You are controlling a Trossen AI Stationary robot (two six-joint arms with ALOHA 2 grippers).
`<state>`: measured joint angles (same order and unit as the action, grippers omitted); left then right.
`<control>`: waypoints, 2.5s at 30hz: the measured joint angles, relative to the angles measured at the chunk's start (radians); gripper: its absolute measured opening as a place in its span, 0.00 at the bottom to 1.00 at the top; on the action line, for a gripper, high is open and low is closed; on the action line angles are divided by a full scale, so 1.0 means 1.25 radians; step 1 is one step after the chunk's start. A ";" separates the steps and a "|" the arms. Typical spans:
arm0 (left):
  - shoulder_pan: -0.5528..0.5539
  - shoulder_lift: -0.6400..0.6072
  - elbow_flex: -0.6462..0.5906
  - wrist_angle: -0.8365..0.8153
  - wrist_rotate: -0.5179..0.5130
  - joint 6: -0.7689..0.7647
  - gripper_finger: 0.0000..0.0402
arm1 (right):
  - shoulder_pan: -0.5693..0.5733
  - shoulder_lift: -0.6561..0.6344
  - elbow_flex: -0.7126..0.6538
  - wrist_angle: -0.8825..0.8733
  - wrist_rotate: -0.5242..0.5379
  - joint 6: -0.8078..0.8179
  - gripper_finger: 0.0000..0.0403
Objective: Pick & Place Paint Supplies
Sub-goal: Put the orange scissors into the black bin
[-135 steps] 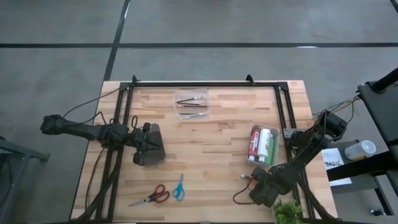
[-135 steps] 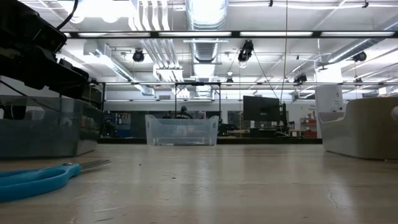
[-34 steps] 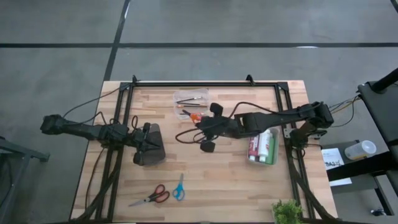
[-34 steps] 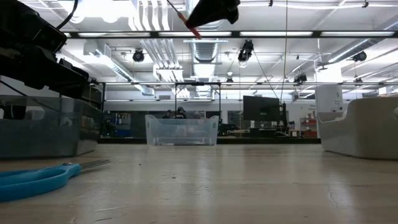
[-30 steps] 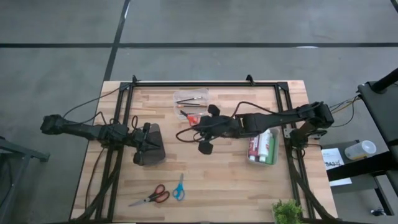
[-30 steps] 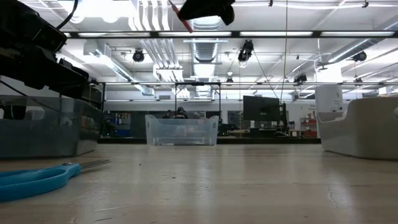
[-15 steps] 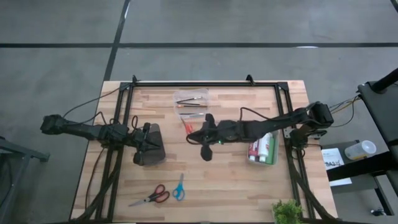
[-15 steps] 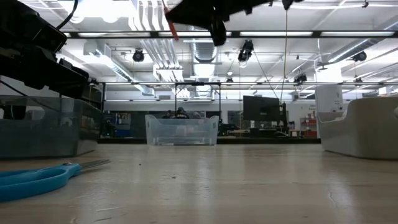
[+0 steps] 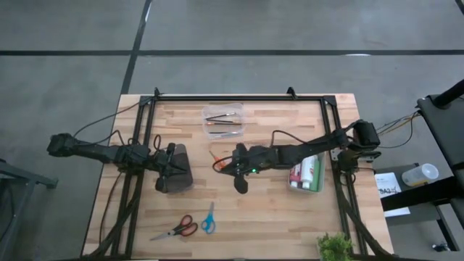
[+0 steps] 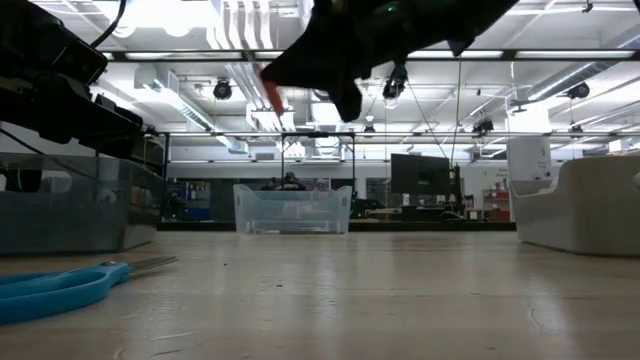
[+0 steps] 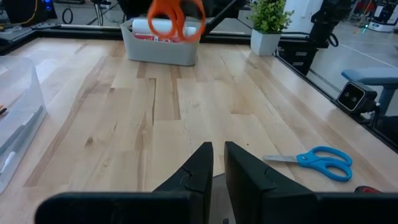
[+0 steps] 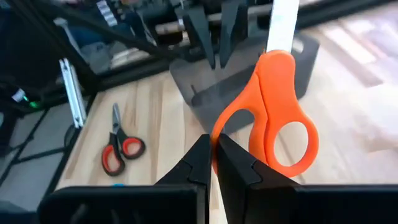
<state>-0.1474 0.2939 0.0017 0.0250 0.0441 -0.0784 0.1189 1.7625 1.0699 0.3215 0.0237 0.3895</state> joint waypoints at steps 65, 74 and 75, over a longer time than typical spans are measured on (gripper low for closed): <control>0.000 0.014 0.000 0.000 0.000 0.000 0.13 | 0.015 0.425 0.653 -0.679 0.058 0.007 0.23; 0.000 0.014 0.000 0.000 0.000 0.000 0.13 | 0.048 0.248 0.461 -0.511 0.106 -0.066 0.23; 0.000 0.014 0.000 0.000 0.000 0.000 0.13 | 0.050 0.221 0.422 -0.472 0.101 -0.077 0.23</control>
<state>-0.1474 0.3115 0.0017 0.0250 0.0441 -0.0784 0.1811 2.0384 1.5974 -0.2683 0.1495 0.2927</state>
